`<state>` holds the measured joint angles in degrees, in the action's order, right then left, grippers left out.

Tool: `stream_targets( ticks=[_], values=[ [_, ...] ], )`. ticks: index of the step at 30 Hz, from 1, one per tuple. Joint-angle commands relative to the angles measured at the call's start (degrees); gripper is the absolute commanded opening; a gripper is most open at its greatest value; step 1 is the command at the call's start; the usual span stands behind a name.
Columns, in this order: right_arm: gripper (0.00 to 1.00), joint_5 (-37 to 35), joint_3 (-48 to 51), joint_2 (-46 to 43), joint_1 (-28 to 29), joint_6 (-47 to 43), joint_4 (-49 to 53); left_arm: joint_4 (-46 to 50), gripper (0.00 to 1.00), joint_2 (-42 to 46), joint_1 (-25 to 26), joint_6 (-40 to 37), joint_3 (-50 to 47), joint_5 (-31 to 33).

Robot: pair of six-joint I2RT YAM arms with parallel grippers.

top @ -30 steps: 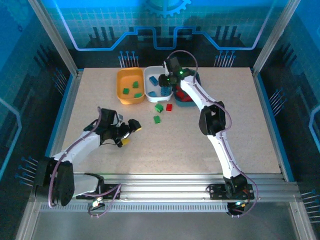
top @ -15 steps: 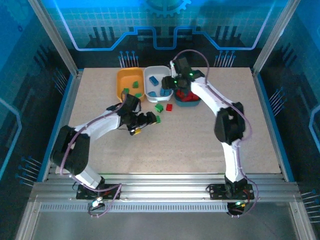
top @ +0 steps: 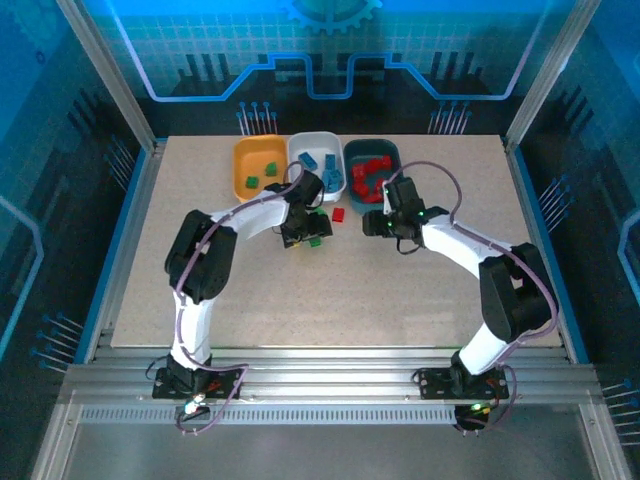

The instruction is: Sort the legos into containers by color

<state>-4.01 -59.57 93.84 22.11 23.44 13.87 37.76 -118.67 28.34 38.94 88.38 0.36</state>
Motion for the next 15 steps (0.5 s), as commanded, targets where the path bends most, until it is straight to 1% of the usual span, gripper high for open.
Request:
stream_targets(
  ticks=[1, 6, 12, 14, 15],
  values=[
    [0.61, 0.3, 2.4, -3.4, -0.7, 0.8, -5.9, 8.2, 0.77, -5.2, 1.1, -2.3, 5.9, 6.1],
    [0.6, 1.0, 5.2, -3.9, -2.2, 1.6, -8.5, 9.4, 0.64, -9.4, 1.3, -2.4, 8.9, 7.5],
    [0.6, 1.5, 5.4, -3.8, -3.0, 1.8, -9.0, 10.1, 0.35, -10.4, 1.4, -3.0, 10.3, 8.1],
    [0.59, 1.3, 5.4, -3.8, -3.0, 1.8, -9.1, 10.1, 0.27, -9.3, 1.5, -3.4, 9.8, 8.4],
    [0.59, 1.4, 5.4, -3.8, -3.0, 1.8, -9.1, 10.1, 0.26, -8.7, 1.5, -3.5, 9.4, 8.4]
  ],
)
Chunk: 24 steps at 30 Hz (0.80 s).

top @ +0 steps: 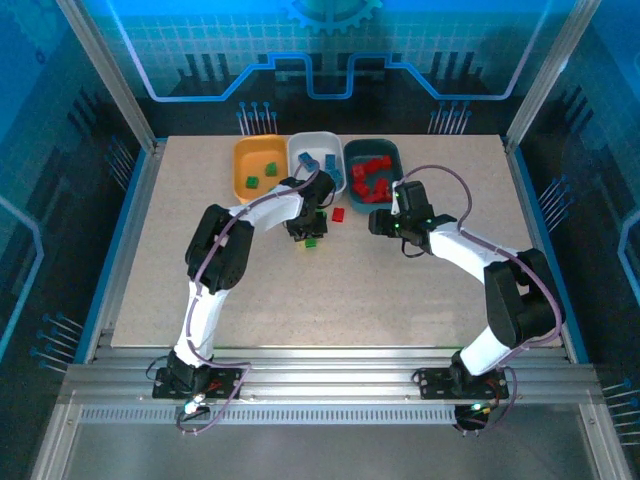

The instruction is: Sort the legos into containers by color

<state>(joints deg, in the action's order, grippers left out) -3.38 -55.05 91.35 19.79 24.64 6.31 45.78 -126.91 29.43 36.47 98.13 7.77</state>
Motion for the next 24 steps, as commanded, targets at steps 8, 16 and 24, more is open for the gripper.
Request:
stream_targets(
  ticks=[8, 16, 24],
  values=[
    [0.59, 1.1, 0.8, -1.5, -0.7, 0.6, -1.6, 2.7, 0.18, 10.4, -0.3, -4.4, -3.6, 2.0],
    [0.59, 1.6, 0.8, -1.9, -0.7, 0.7, -2.0, 7.7, 0.18, 11.1, -11.6, -8.4, 6.9, 1.5],
    [0.59, 2.6, 0.8, -2.2, -0.5, 0.5, -1.8, 12.1, 0.18, -2.0, -19.4, -9.0, 26.9, -1.1]
  ],
)
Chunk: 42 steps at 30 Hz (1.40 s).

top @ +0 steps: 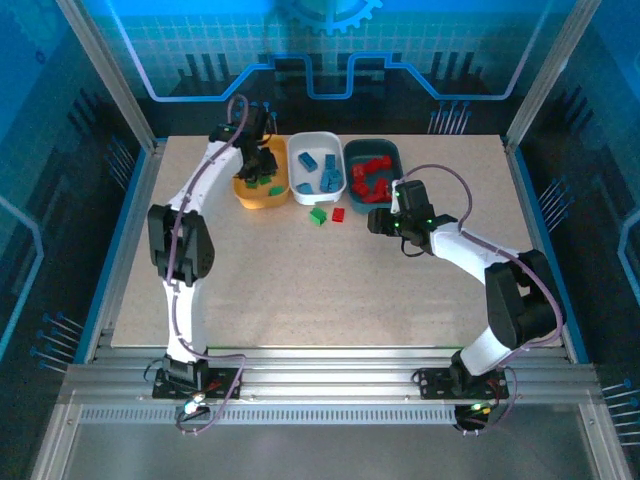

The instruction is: Sort the legos into containers by color

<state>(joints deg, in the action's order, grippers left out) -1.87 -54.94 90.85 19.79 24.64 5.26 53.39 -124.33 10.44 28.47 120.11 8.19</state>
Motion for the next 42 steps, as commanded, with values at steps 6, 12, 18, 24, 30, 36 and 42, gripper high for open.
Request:
stream_targets(
  ticks=[6, 12, 18, 24, 30, 36, 42],
  values=[
    [0.59, 2.0, 0.2, -1.6, 0.0, -0.8, -0.5, 8.0, 0.22, -12.1, -2.2, -0.6, 16.2, -2.0],
    [0.59, 2.4, -1.1, -0.4, 2.6, -2.4, -0.1, 5.7, 0.29, -14.2, -4.2, -0.3, 16.7, -3.3],
    [0.61, 1.6, -3.6, 2.0, 6.5, -4.5, 1.3, 4.6, 0.72, -14.3, -4.7, -1.3, 17.2, -5.5],
    [0.66, -0.9, -8.3, 5.6, 12.2, -9.2, 3.8, 4.4, 0.96, -8.4, -4.9, -2.7, 16.5, -7.0],
    [0.74, -7.7, -19.5, 14.7, 17.6, -17.6, 7.9, -5.0, 0.99, 10.6, -4.9, -0.9, -3.5, -10.8],
    [0.74, -8.9, -30.8, 26.2, 17.5, -20.4, 13.0, -18.5, 0.99, 33.8, -6.0, 3.7, -34.7, -13.5],
    [0.72, -9.3, -37.4, 32.1, 17.1, -21.2, 14.5, -24.3, 0.99, 45.6, -6.1, 6.7, -51.9, -18.3]
  ],
)
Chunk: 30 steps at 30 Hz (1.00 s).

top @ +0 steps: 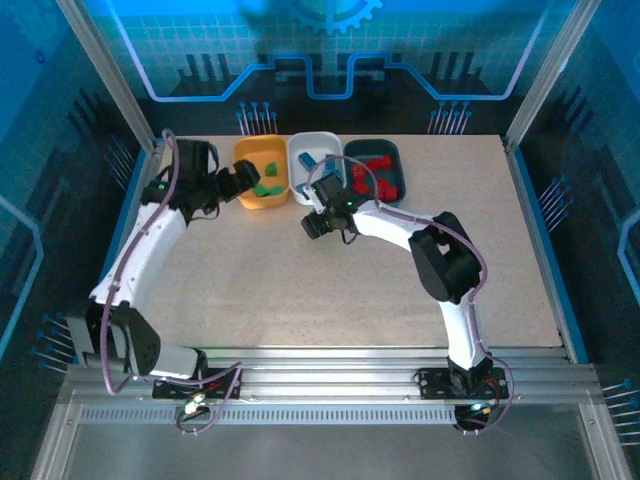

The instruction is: Sort the legos into containers by color

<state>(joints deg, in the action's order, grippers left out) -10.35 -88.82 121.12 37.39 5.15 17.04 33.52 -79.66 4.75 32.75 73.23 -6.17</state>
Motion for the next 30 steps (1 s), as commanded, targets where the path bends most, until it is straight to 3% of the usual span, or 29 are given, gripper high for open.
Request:
stream_targets(
  ticks=[1, 7, 16, 19, 24, 30],
  values=[
    [0.72, -1.0, -4.9, 2.6, -0.5, -1.7, 3.3, -4.5, 0.99, 1.9, -0.4, 2.5, -6.3, -3.8],
    [0.69, -1.3, -11.4, 8.3, -1.0, -1.0, 6.8, -4.3, 0.99, 5.8, -0.5, 2.4, -12.0, -4.4],
    [0.62, -1.0, -14.6, 11.1, -1.0, -0.2, 9.2, -2.2, 0.99, 8.5, -0.9, 1.4, -12.5, -4.0],
    [0.55, 0.1, -14.9, 11.6, -0.8, 0.1, 9.5, -2.2, 0.99, 8.9, -1.0, 1.6, -12.7, -4.2],
    [0.29, -1.7, -15.4, 11.3, 0.1, 1.0, 9.9, -2.8, 0.99, 10.2, -1.0, 2.8, -14.9, -4.4],
    [0.28, 4.1, -8.9, 1.3, 1.0, 5.7, 6.2, -3.6, 0.99, 15.2, -1.0, 5.9, -22.8, -3.4]
  ],
)
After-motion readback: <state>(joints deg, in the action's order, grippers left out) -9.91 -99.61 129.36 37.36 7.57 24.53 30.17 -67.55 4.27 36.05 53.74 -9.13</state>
